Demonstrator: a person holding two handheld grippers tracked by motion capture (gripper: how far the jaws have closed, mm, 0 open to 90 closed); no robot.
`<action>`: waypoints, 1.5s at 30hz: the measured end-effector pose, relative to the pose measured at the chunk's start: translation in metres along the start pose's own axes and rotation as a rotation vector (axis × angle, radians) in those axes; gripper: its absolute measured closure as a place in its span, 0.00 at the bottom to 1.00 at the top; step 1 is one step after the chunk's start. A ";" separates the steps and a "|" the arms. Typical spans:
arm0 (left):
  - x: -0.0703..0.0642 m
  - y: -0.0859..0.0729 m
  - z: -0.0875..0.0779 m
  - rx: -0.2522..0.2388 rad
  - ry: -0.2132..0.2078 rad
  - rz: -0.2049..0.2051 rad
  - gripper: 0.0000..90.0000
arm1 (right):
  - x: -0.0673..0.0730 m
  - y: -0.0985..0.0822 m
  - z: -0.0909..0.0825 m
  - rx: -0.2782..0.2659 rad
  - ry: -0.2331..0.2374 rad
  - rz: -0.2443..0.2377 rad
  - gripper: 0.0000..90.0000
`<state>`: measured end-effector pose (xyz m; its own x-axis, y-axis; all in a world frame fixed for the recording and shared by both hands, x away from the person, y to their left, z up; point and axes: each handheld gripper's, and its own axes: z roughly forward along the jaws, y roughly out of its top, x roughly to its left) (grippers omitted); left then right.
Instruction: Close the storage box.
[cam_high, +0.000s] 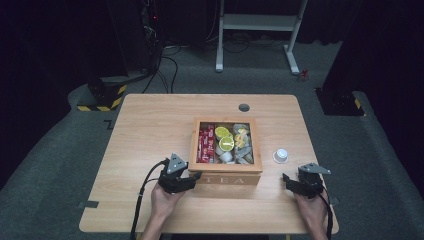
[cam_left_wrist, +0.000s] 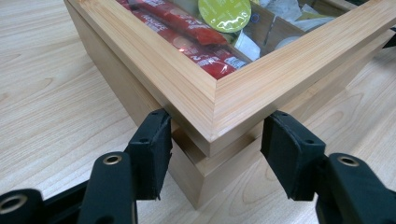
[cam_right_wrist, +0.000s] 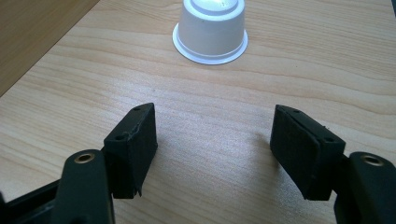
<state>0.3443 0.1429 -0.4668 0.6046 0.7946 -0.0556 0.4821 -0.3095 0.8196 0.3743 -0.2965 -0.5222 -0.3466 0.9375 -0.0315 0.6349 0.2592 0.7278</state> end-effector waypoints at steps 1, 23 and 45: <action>0.000 0.000 0.000 -0.001 0.003 0.000 0.48 | 0.000 0.000 0.000 0.000 0.000 0.000 0.35; 0.011 -0.020 -0.013 -0.010 -0.002 -0.066 0.46 | -0.001 0.000 0.000 -0.002 0.005 -0.005 0.35; 0.065 -0.038 -0.053 -0.090 0.113 -0.227 0.46 | -0.001 0.000 0.000 0.003 0.011 0.010 0.36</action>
<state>0.3312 0.2338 -0.4711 0.4108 0.8929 -0.1841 0.5356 -0.0730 0.8413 0.3751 -0.2977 -0.5223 -0.3483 0.9372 -0.0168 0.6405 0.2511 0.7257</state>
